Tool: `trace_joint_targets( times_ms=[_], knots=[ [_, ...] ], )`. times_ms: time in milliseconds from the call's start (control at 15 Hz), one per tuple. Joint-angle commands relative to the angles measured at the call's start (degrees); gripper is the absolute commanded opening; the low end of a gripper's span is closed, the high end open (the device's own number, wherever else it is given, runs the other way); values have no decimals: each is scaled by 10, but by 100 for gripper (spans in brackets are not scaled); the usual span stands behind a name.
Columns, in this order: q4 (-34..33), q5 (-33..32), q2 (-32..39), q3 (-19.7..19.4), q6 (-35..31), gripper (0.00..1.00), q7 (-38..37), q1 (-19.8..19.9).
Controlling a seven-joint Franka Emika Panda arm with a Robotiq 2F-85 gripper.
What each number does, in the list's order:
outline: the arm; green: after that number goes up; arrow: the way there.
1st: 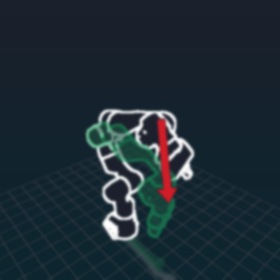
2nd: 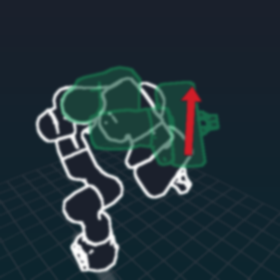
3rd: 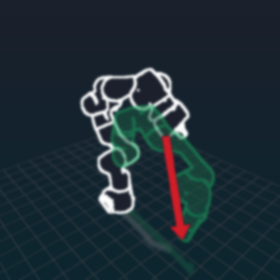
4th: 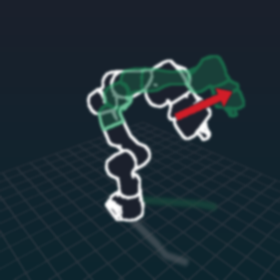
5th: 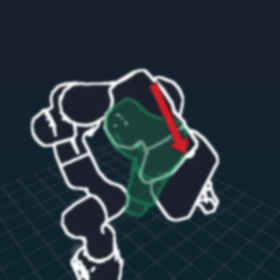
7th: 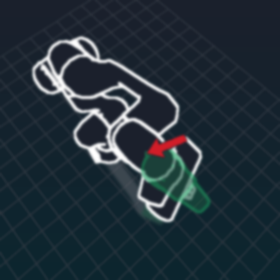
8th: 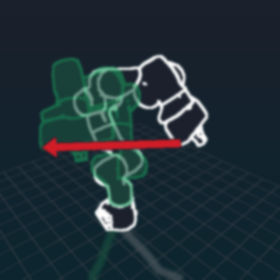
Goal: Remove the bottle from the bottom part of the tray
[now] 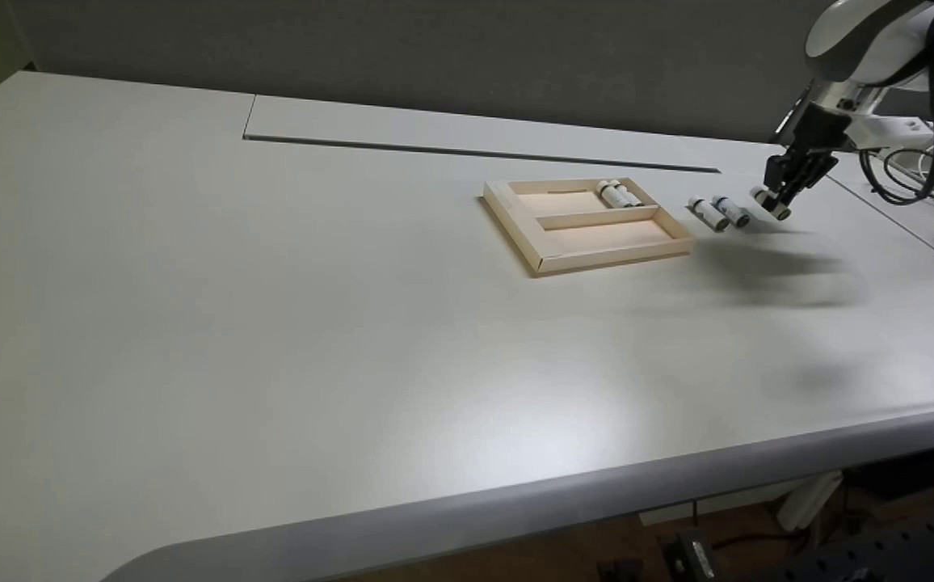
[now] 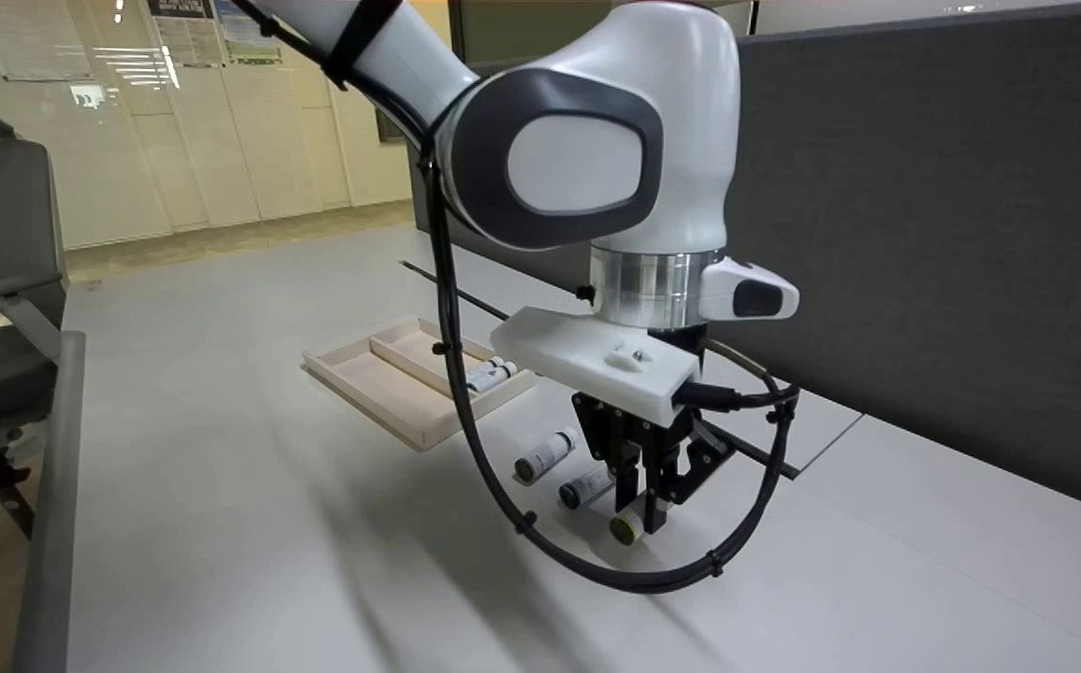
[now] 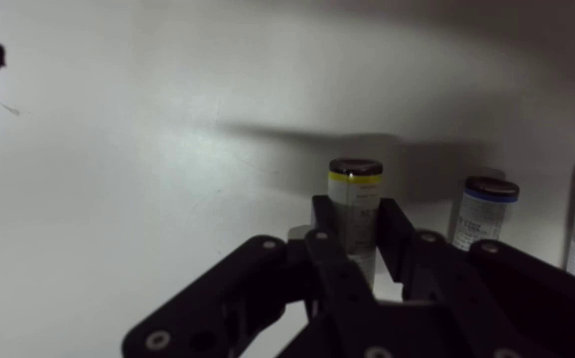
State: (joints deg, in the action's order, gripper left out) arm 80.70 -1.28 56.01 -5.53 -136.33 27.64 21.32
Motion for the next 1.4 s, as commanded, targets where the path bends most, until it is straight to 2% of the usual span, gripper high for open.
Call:
trace_joint_targets(
  times_ms=[0,600,667,1133,1200,1333],
  knots=[
    [-37,-12,24,-1,13,7,-20,2],
    [-68,-13,51,-4,17,7,-28,2],
    [-72,-13,53,-5,21,46,-30,1],
    [-78,-9,17,-6,58,93,-38,1],
    [-73,-10,2,-8,70,98,-41,0],
    [-66,-10,-27,-6,97,100,-30,3]
  ],
)
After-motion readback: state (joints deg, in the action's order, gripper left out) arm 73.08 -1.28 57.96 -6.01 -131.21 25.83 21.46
